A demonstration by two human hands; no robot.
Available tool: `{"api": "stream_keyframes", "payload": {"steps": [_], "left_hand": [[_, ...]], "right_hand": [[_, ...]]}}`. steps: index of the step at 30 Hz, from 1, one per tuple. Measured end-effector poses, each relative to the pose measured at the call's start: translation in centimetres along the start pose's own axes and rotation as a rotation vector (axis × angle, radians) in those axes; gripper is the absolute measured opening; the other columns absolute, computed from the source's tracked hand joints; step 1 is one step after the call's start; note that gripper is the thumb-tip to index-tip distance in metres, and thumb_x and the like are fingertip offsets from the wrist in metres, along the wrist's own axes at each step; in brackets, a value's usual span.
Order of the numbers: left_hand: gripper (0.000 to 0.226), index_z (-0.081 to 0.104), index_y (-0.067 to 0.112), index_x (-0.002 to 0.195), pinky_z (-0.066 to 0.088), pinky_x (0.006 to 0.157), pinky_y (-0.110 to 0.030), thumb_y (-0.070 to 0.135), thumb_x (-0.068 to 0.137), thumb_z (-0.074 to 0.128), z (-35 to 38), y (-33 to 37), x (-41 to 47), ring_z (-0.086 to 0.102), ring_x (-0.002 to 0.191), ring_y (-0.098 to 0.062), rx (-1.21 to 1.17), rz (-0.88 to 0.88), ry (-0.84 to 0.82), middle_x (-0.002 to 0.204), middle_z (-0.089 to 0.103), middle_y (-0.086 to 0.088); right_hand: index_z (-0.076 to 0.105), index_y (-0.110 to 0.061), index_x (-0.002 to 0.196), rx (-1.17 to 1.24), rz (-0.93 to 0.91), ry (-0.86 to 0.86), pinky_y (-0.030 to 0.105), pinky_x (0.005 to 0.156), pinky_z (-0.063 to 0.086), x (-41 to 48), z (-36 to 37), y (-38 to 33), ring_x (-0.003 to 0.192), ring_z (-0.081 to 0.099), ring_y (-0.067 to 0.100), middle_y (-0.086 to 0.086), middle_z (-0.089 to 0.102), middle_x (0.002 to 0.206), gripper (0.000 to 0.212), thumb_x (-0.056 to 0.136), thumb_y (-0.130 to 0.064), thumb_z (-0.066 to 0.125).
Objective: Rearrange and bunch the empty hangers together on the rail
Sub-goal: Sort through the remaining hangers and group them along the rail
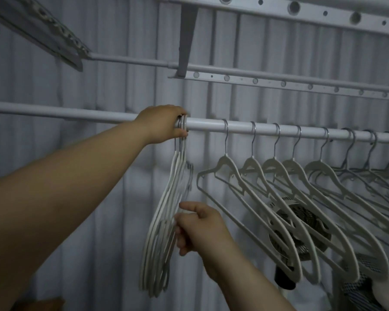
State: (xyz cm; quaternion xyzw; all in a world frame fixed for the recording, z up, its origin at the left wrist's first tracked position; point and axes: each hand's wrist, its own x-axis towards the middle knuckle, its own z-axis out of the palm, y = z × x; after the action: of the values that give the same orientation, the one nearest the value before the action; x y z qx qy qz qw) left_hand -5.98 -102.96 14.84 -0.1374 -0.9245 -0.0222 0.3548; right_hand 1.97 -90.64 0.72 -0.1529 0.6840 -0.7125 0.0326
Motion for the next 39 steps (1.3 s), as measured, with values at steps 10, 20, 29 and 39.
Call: {"api": "stream_keyframes", "payload": {"steps": [10, 20, 29, 39], "left_hand": [[0.049, 0.049, 0.02, 0.126, 0.037, 0.085, -0.031, 0.037, 0.082, 0.062, 0.3, -0.8, 0.0, 0.052, 0.112, -0.025, -0.007, 0.004, 0.024, 0.125, 0.055, -0.006], [0.052, 0.047, 0.017, 0.129, 0.037, 0.086, -0.031, 0.035, 0.082, 0.062, 0.1, -1.8, -0.4, 0.051, 0.113, -0.026, -0.004, -0.012, 0.041, 0.128, 0.054, -0.006], [0.05, 0.05, 0.016, 0.125, 0.037, 0.086, -0.032, 0.037, 0.082, 0.063, 0.1, -2.1, -0.4, 0.052, 0.112, -0.027, 0.017, -0.011, 0.067, 0.123, 0.057, -0.007], [0.066, 0.041, 0.011, 0.135, 0.03, 0.106, -0.034, 0.032, 0.079, 0.068, 0.4, -1.5, -2.0, 0.04, 0.129, -0.026, -0.137, 0.008, 0.209, 0.141, 0.043, -0.01]], "right_hand": [[0.044, -0.009, 0.056, -0.107, -0.089, -0.006, 0.015, 0.033, 0.031, 0.9, 1.2, 0.4, 0.028, 0.039, 0.002, 0.007, 0.045, 0.055, 0.035, 0.091, -0.011, 0.05], [0.057, -0.012, 0.06, -0.076, -0.142, 0.174, 0.019, 0.035, 0.032, 0.2, -0.9, 0.4, 0.038, 0.037, 0.016, -0.003, 0.057, 0.04, 0.033, 0.092, -0.01, 0.048], [0.062, -0.013, 0.066, -0.055, -0.15, 0.232, 0.02, 0.035, 0.033, -0.2, -2.9, 0.5, 0.029, 0.037, 0.009, -0.004, 0.055, 0.039, 0.029, 0.091, -0.007, 0.048], [0.052, -0.02, 0.091, -0.135, -0.165, 0.216, 0.023, 0.045, 0.048, -1.1, -4.3, -0.9, 0.047, 0.054, 0.008, -0.001, 0.059, 0.066, 0.016, 0.09, -0.004, 0.051]]}}
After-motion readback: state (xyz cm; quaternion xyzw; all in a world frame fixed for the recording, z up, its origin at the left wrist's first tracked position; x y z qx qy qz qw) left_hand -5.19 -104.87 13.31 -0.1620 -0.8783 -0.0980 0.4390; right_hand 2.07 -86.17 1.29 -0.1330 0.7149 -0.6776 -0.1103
